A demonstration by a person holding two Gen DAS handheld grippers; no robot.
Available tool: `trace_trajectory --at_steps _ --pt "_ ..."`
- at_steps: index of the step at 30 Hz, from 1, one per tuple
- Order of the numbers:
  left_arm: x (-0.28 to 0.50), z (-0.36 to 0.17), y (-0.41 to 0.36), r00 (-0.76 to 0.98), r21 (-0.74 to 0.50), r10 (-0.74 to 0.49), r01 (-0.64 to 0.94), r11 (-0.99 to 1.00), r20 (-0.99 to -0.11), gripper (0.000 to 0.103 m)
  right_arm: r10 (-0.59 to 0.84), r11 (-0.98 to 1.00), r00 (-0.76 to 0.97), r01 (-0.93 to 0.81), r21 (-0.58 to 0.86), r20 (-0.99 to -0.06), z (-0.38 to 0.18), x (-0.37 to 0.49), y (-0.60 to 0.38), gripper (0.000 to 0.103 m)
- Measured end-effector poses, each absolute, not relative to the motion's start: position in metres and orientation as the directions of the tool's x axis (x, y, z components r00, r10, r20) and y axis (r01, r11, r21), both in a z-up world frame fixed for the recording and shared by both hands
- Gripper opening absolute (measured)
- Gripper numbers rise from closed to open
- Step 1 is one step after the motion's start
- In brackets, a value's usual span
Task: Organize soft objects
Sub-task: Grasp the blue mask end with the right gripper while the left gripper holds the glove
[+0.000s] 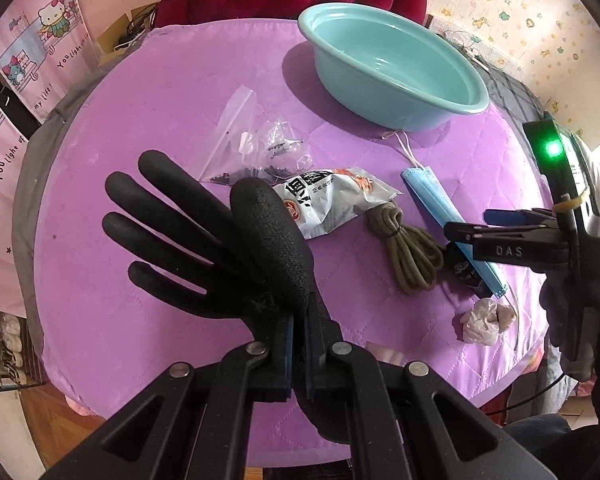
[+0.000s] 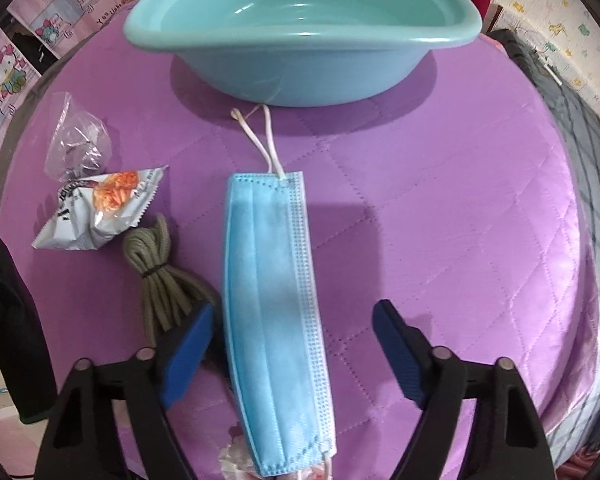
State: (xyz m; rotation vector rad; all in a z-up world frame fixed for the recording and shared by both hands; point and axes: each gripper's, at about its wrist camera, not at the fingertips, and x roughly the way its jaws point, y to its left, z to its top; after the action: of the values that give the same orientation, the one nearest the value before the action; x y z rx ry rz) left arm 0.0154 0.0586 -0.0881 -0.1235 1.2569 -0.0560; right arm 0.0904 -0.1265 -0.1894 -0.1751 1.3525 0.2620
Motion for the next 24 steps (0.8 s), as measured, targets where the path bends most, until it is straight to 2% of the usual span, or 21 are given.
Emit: trace_trajectory --at_steps 1,2,3,4,6,10,24 --pt "0.014 -0.087 0.059 0.310 -0.124 -0.110 -0.025 0.992 -0.944 0.003 0.096 0.958 0.187 -0.286 0.039 -0.978 -0.190 0.091 -0.126 0.072" --pt "0.014 -0.086 0.059 0.310 -0.124 -0.110 -0.025 0.992 -0.944 0.003 0.109 0.956 0.175 -0.287 0.055 -0.978 -0.192 0.092 -0.126 0.056" --pt "0.013 -0.085 0.059 0.314 -0.124 -0.110 -0.025 0.992 -0.943 0.003 0.133 0.954 0.161 -0.289 0.082 -0.978 -0.193 0.093 -0.126 0.026" --pt "0.013 -0.084 0.060 0.316 -0.124 -0.110 -0.025 0.992 -0.942 0.003 0.152 0.952 0.151 -0.287 0.104 -0.977 -0.194 0.093 -0.127 0.012" --pt "0.012 -0.082 0.060 0.320 -0.124 -0.110 -0.023 0.992 -0.941 0.003 0.173 0.948 0.158 -0.295 0.121 -0.972 -0.190 0.091 -0.126 0.003" --pt "0.011 -0.079 0.058 0.327 -0.123 -0.111 -0.014 0.992 -0.938 0.003 0.189 0.934 0.188 -0.338 0.117 -0.964 -0.175 0.082 -0.123 0.002" --pt "0.004 -0.055 0.042 0.382 -0.130 -0.146 0.067 0.989 -0.912 0.003 0.223 0.936 0.257 -0.325 0.133 -0.940 -0.127 0.046 -0.126 0.002"
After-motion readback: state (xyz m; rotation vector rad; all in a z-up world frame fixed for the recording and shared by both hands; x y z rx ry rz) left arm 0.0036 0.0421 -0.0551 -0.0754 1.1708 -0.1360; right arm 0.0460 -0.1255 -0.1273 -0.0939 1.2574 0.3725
